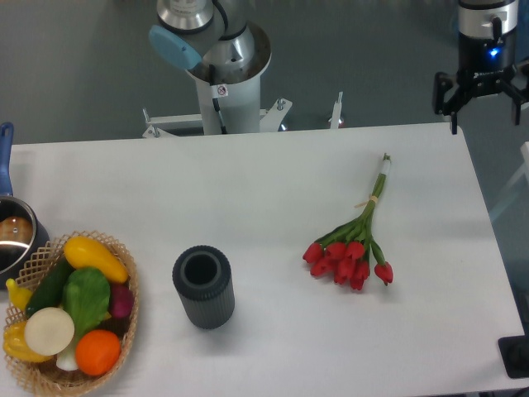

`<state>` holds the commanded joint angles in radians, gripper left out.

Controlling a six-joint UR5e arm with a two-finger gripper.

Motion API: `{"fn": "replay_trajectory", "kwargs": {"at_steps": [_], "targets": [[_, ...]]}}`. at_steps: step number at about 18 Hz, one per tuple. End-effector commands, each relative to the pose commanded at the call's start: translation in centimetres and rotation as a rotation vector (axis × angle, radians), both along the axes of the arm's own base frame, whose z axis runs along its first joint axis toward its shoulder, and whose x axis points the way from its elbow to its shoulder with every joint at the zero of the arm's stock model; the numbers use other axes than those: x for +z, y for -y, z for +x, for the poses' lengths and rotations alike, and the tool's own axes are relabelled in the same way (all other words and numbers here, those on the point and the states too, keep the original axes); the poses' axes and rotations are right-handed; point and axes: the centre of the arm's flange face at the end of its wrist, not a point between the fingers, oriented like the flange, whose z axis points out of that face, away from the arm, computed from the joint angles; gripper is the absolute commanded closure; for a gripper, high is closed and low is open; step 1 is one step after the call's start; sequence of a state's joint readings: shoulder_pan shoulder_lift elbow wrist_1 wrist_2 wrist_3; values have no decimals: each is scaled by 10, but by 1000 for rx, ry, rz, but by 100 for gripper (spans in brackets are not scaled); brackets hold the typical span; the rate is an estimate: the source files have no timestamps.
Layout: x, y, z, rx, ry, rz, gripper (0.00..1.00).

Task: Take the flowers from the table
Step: 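Move the open gripper toward the stems of the red tulip bunch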

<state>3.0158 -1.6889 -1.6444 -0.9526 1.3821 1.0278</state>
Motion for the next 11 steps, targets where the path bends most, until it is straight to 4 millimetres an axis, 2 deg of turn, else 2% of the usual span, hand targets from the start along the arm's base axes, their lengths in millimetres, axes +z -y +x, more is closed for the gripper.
{"fn": "replay_trajectory", "kwargs": {"at_steps": [8,11], "targets": [[-25,-7,13,-10,42,-3,0],[-39,-7,8,-9,65,-5,0]]}}
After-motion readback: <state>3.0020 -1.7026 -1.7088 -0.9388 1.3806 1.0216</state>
